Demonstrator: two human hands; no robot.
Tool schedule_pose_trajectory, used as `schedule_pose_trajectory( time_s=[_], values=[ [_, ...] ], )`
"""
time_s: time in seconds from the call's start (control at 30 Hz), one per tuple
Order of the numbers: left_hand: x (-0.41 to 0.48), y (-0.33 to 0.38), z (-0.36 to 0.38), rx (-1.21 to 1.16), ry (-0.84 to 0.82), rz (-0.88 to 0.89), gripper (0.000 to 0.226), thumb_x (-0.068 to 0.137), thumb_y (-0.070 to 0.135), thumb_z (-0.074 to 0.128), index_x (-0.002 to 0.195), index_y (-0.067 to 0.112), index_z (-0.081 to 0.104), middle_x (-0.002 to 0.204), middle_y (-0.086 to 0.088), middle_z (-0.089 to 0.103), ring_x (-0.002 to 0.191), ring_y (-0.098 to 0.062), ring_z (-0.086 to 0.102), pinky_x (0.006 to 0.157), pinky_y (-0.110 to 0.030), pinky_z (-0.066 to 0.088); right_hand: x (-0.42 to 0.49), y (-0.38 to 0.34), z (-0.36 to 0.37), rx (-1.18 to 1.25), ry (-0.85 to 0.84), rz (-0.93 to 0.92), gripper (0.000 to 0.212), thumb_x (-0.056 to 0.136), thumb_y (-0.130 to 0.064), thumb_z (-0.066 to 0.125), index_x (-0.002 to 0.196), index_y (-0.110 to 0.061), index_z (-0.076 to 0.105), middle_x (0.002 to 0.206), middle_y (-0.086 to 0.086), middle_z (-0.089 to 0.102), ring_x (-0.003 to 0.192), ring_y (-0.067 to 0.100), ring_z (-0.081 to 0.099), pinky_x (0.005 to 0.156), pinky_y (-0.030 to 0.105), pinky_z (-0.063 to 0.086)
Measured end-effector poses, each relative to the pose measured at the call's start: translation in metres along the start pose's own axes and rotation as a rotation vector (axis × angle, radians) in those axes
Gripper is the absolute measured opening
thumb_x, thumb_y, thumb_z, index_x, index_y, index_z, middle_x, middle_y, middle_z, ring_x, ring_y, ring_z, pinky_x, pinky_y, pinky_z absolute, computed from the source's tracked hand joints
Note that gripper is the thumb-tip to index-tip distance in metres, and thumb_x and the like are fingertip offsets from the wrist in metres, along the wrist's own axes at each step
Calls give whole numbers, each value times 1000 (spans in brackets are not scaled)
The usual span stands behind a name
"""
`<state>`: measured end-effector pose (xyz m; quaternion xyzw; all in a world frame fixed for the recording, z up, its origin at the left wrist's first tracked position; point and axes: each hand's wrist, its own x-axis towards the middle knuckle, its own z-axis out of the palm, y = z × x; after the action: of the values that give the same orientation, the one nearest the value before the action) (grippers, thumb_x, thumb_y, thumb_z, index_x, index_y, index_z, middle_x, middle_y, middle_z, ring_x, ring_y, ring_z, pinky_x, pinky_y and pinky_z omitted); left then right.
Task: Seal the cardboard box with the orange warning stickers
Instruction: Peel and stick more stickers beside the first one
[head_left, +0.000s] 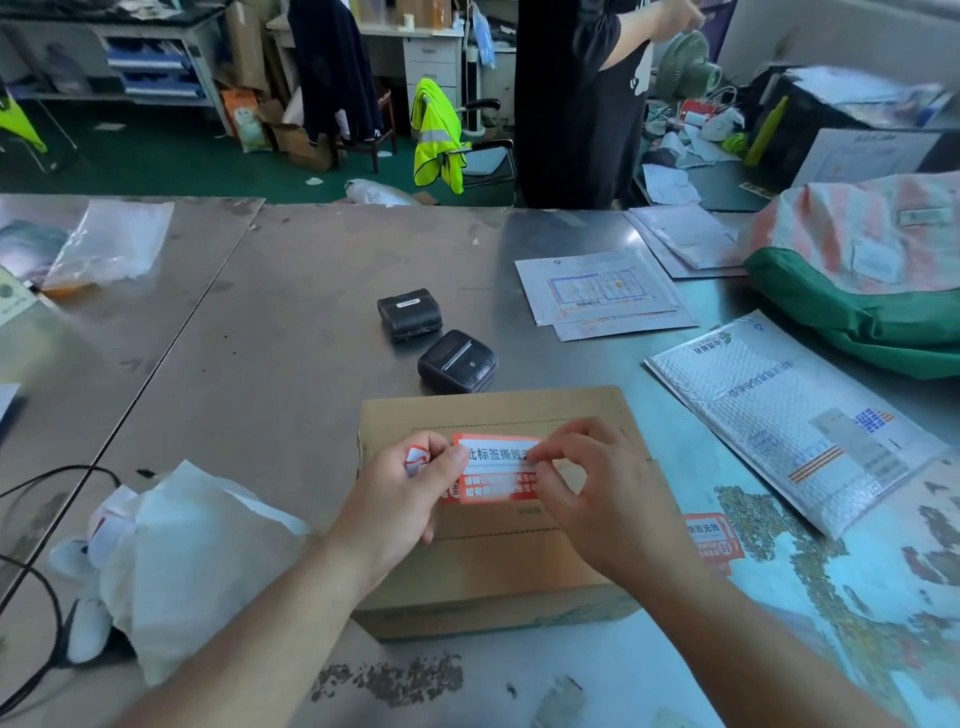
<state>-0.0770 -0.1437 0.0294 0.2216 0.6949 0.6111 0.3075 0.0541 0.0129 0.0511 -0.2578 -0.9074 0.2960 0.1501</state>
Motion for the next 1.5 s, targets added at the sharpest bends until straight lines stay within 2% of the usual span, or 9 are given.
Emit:
schedule_pose_trajectory(
  time_s=[0.13,0.37,0.47,0.63,0.77,0.97,1.13,1.3,1.5],
  values=[
    [-2,-2,-7,-93,-43,-5,33,73,53,65,68,22,54,55,5,43,43,-14,30,43,-25,31,-4,-8,8,82,-56,-62,18,91,-22,62,99,-30,77,101,-18,62,96,2,56,77,14,41],
    [-3,-2,-10,-190,-113,7,19,85,36,60,67,29,62,50,10,48,38,-6,33,39,-22,31,-13,-16,22,255,-91,-85,23,93,-27,58,107,-24,76,104,-18,68,99,1,62,76,14,47],
    [-4,0,-11,-248,-129,-7,20,86,34,58,82,14,62,55,6,53,38,-4,35,37,-21,29,-17,-16,27,328,-103,-70,25,94,-27,58,110,-22,77,107,-18,70,99,-3,62,76,12,46],
    [-2,11,-1,-319,-133,-55,22,84,32,59,82,10,57,55,6,51,37,-2,34,37,-19,27,-15,-9,20,527,-179,-57,33,95,-29,49,115,-26,76,109,-14,74,104,7,67,90,30,51],
    [1,17,13,-352,-98,-73,21,84,32,62,78,13,55,57,-1,37,39,-5,26,37,-19,26,-8,4,10,711,-251,-40,34,97,-35,47,115,-39,74,102,9,75,97,28,68,89,53,52],
    [0,16,34,-369,-54,-62,19,85,28,59,81,9,57,54,0,48,39,-5,26,36,-18,27,-4,27,8,875,-319,-72,38,98,-20,43,120,-18,73,111,-4,77,100,9,71,83,23,53],
    [-7,9,43,-417,-41,-72,18,84,25,61,81,8,56,53,2,41,38,-3,27,36,-16,26,-4,39,13,967,-363,-89,36,98,-19,44,123,-16,71,113,1,77,103,14,71,82,25,54],
    [-13,5,42,-433,-84,-57,32,75,31,77,82,7,58,50,5,53,37,-1,30,36,-14,26,-4,46,18,877,-359,-167,42,97,-33,47,126,-12,70,124,-3,72,119,16,65,102,46,51],
    [-7,2,38,-485,-75,-36,53,58,46,90,78,8,58,59,-3,56,38,-2,32,36,-14,29,-1,44,17,883,-331,-281,38,100,-26,46,124,-9,71,123,-4,73,116,17,67,94,30,52]
  ],
)
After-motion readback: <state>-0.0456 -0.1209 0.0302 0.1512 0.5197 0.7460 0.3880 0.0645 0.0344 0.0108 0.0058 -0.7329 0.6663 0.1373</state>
